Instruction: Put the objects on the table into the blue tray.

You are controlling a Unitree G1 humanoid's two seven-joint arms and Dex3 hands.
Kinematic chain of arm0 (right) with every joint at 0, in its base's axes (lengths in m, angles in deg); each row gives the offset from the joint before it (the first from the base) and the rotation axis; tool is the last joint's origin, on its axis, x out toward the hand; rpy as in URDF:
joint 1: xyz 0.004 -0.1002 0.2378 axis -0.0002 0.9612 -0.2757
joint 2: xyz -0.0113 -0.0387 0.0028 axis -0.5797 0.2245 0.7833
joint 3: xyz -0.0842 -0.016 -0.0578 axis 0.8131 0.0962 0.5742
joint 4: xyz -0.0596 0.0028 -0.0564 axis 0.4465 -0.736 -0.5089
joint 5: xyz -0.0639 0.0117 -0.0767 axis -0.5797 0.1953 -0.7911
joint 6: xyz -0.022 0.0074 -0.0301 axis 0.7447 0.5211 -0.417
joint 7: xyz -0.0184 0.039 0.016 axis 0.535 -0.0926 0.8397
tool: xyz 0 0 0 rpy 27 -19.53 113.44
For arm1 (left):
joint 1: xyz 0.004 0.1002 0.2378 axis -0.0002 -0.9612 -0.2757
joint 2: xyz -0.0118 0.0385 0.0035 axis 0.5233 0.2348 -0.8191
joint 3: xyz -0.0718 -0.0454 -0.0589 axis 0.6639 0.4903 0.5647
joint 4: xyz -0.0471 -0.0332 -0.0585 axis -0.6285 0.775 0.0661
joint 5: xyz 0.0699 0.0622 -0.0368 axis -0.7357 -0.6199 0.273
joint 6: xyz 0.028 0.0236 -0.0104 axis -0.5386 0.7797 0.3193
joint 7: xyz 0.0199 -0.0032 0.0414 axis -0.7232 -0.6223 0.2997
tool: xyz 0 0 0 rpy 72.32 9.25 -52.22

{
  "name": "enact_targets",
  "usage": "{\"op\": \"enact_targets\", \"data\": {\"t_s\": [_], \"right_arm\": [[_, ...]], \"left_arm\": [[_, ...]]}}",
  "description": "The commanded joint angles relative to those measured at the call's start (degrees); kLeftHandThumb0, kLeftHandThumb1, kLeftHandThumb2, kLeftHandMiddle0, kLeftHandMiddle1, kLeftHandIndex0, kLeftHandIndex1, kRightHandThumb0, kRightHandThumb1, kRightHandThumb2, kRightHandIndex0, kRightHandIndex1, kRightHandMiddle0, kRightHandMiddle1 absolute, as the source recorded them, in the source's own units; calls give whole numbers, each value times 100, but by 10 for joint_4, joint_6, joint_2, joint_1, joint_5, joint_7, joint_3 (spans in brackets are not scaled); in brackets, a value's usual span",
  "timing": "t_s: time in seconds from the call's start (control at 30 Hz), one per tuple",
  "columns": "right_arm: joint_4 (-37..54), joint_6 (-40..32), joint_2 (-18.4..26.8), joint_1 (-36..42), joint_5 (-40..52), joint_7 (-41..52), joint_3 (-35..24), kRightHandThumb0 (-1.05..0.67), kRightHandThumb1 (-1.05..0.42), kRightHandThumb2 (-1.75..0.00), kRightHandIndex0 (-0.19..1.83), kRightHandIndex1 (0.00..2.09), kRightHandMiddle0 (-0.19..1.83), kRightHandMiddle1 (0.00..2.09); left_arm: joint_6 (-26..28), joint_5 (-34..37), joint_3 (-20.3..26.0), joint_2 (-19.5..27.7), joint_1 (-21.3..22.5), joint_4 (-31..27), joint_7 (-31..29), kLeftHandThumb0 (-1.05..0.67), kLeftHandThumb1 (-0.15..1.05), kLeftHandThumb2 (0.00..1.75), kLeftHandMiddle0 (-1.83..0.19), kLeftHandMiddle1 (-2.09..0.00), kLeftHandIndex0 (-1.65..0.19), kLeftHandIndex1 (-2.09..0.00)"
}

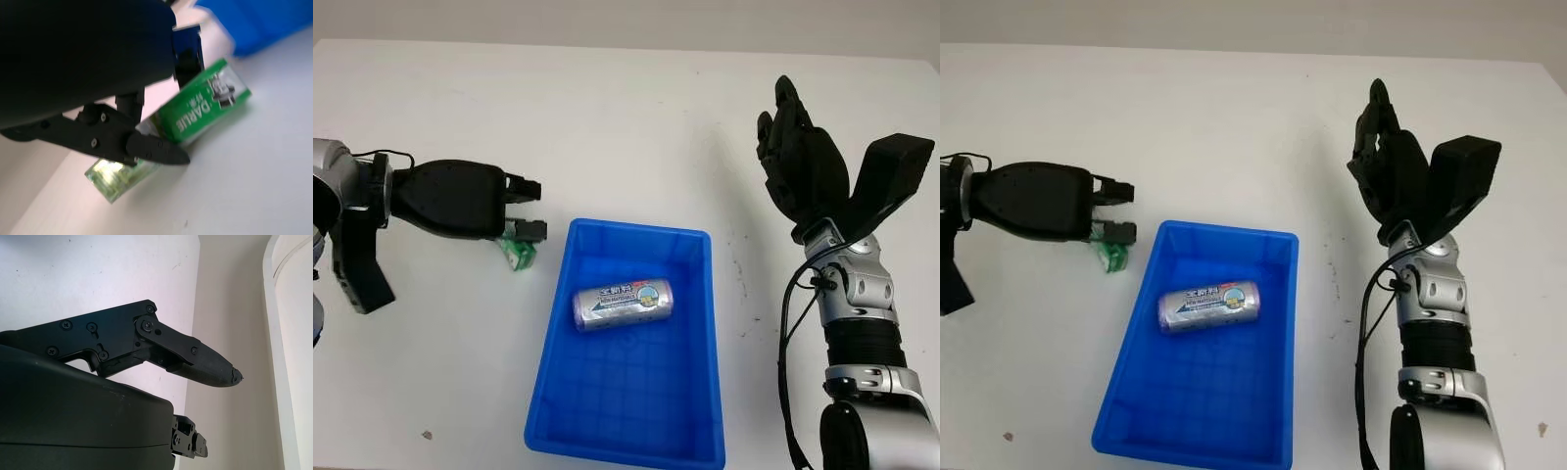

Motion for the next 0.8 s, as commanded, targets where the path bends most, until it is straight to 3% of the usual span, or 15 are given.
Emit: {"op": "enact_targets", "data": {"t_s": [0.0, 0.13, 0.23, 0.37, 0.53, 0.63, 0.7, 0.77], "right_arm": [[10, 1, -1, 7, 3, 0, -3, -65, -105, -83, -19, 0, -19, 0], [6, -1, -2, 4, 5, 1, -5, -64, -105, -82, -19, 0, -19, 0], [5, -5, 0, 3, 7, 5, -4, -63, -105, -82, -19, 0, -19, 0], [6, -10, -1, 4, 11, 6, -7, -63, -105, -79, -19, 0, -19, 0], [9, -13, -3, 5, 8, 1, -7, -62, -105, -78, -19, 0, -19, 0], [11, -16, -4, 6, 12, 1, -7, -59, -105, -80, -19, 0, -19, 0], [13, -17, -5, 6, 8, -1, -5, -57, -105, -81, -19, 0, -19, 0], [13, -17, -6, 6, 5, -2, -2, -57, -105, -81, -19, 0, -19, 0]], "left_arm": [[-28, 66, 54, 8, -13, 17, -100, -41, 105, 32, -38, -209, -9, -209], [-39, 159, 123, 19, -20, -8, -276, -46, 105, 50, -31, -209, -3, -209], [-35, 237, 182, 21, -36, -20, -395, -47, 105, 48, -55, -209, -20, -209], [-1, 261, 227, 33, -52, -71, -439, -43, 105, 40, -73, -209, -31, -209], [40, 300, 293, 33, -43, -111, -481, -40, 105, 37, -60, -209, -17, -209], [45, 332, 336, 32, -38, -140, -491, -41, 105, 37, -60, -209, -28, -209], [67, 384, 377, 26, -39, -178, -546, -42, 105, 39, -70, -209, -36, -209], [111, 470, 422, 17, -53, -238, -642, -46, 105, 44, -77, -209, -38, -209]]}}
